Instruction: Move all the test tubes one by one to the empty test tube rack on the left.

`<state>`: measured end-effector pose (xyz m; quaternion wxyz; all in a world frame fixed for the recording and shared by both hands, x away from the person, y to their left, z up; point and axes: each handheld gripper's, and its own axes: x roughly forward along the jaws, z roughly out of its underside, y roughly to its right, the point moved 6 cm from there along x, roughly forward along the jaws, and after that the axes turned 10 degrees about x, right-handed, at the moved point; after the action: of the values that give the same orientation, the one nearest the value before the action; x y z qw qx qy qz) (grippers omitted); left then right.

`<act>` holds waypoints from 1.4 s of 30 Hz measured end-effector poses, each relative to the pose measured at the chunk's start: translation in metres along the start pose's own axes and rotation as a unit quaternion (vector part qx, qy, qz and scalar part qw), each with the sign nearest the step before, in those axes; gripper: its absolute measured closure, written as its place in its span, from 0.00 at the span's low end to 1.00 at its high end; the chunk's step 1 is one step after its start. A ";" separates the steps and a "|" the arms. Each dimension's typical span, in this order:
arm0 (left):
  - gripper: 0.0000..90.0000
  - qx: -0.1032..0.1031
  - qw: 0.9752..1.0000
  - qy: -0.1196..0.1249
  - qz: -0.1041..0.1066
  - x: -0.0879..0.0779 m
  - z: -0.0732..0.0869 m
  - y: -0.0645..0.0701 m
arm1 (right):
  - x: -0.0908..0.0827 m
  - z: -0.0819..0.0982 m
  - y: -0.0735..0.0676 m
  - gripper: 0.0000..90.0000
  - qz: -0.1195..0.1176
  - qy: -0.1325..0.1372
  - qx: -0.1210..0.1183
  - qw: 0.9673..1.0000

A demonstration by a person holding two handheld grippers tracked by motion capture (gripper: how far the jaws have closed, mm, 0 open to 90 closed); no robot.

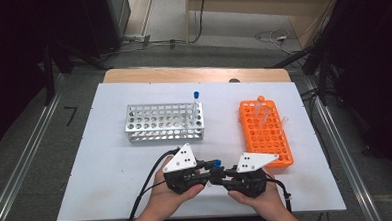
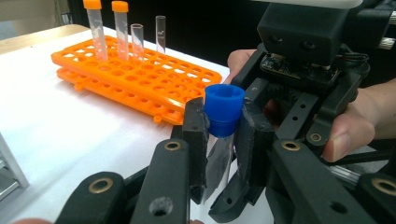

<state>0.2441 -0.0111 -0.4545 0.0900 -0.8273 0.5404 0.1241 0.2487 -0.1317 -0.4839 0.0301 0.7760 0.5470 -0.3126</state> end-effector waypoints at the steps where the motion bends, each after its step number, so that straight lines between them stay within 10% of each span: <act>1: 0.85 0.000 1.000 0.000 -0.001 0.000 0.000 0.000 | 0.000 0.000 0.000 0.83 -0.001 0.000 0.001 1.000; 18: 0.85 -0.013 0.999 0.015 -0.039 -0.018 -0.001 -0.018 | -0.023 -0.003 0.015 0.57 0.017 0.037 0.011 0.999; 42: 0.85 -0.028 0.990 0.039 -0.133 -0.072 -0.015 -0.085 | -0.099 0.006 0.086 0.21 0.096 0.087 0.063 0.990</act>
<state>0.2954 0.0813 -0.4167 0.0620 -0.8984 0.4246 0.0939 0.2998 -0.2506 -0.4630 -0.0367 0.8493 0.4503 -0.2730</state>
